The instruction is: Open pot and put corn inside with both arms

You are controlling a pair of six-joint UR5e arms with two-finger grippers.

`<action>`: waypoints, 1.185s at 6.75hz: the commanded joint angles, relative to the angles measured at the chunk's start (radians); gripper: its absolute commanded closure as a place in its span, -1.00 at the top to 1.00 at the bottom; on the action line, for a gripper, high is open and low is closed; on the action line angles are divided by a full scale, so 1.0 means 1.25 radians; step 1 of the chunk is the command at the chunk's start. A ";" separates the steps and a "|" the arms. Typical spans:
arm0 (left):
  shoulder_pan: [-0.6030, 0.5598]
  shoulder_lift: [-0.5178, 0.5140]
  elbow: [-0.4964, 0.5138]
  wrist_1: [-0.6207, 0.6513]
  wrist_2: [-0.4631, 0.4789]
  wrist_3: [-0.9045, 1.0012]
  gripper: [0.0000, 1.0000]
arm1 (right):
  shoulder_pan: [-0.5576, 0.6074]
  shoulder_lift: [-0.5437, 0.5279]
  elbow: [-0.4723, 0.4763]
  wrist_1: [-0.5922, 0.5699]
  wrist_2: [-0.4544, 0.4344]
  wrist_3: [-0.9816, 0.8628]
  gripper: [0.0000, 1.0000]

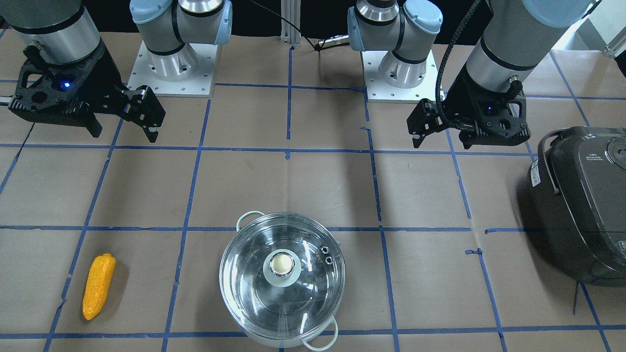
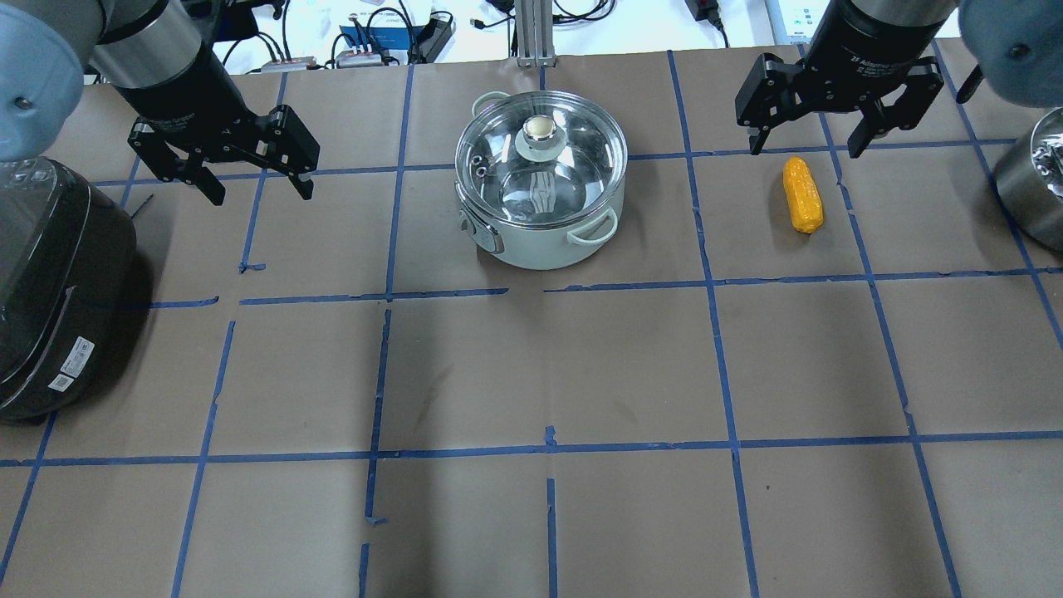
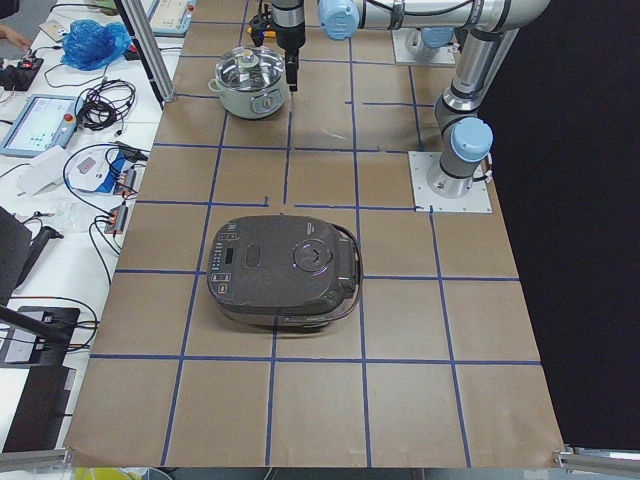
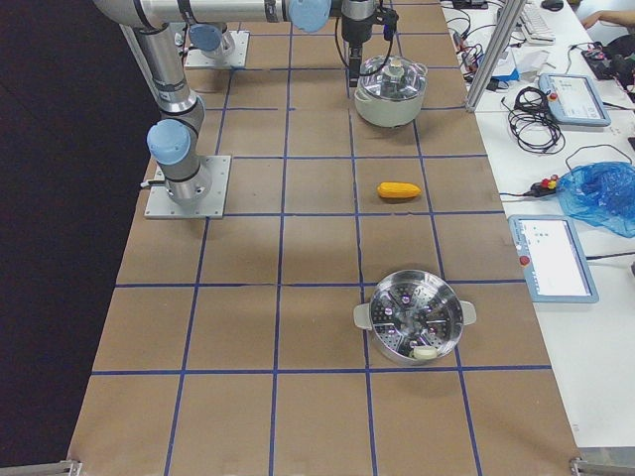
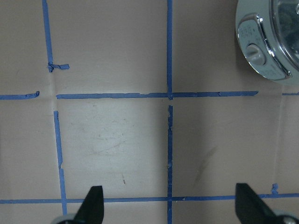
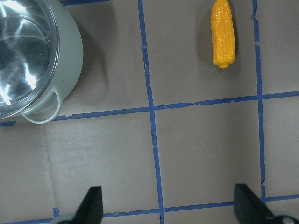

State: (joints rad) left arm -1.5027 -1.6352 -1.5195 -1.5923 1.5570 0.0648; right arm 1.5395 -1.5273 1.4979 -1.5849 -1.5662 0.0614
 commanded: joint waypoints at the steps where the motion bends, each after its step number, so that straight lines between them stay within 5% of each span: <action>1: 0.002 0.001 0.002 0.001 0.001 0.018 1.00 | 0.001 -0.005 0.010 0.000 0.000 0.000 1.00; 6: -0.004 -0.011 0.006 -0.002 0.004 -0.004 1.00 | -0.014 0.014 0.009 -0.006 0.000 -0.012 1.00; 8: -0.027 -0.049 0.082 0.000 -0.001 -0.032 1.00 | -0.025 0.130 -0.048 -0.018 -0.011 -0.039 1.00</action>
State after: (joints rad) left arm -1.5186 -1.6620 -1.4726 -1.5931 1.5603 0.0380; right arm 1.5184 -1.4503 1.4776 -1.5995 -1.5750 0.0322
